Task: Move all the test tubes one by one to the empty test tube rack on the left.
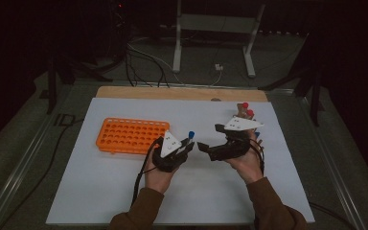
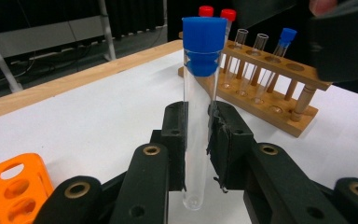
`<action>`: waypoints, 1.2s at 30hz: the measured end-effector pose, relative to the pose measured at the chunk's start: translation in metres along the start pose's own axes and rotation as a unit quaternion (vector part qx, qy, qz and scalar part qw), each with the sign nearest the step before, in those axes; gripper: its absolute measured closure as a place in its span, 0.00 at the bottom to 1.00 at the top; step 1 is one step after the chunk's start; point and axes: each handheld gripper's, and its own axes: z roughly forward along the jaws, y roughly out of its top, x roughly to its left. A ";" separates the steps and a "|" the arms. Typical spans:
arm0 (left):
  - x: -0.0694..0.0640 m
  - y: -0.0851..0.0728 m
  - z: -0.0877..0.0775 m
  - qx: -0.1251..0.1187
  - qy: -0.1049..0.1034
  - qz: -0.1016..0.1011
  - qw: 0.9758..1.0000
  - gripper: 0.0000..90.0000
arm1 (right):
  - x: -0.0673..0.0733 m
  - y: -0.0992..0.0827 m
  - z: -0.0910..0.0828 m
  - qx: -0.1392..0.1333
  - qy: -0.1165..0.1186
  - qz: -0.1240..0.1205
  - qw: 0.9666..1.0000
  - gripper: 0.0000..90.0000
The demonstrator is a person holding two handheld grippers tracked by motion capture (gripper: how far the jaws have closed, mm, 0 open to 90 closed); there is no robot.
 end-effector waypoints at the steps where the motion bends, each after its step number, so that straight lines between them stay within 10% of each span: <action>1: 0.001 0.000 -0.001 0.001 0.000 0.000 1.000 0.85 | -0.001 -0.001 -0.001 -0.001 -0.002 0.000 1.000 0.02; 36: 0.062 -0.012 -0.025 -0.010 0.076 -0.018 0.997 0.85 | -0.021 -0.068 -0.054 -0.036 -0.075 0.013 0.996 0.00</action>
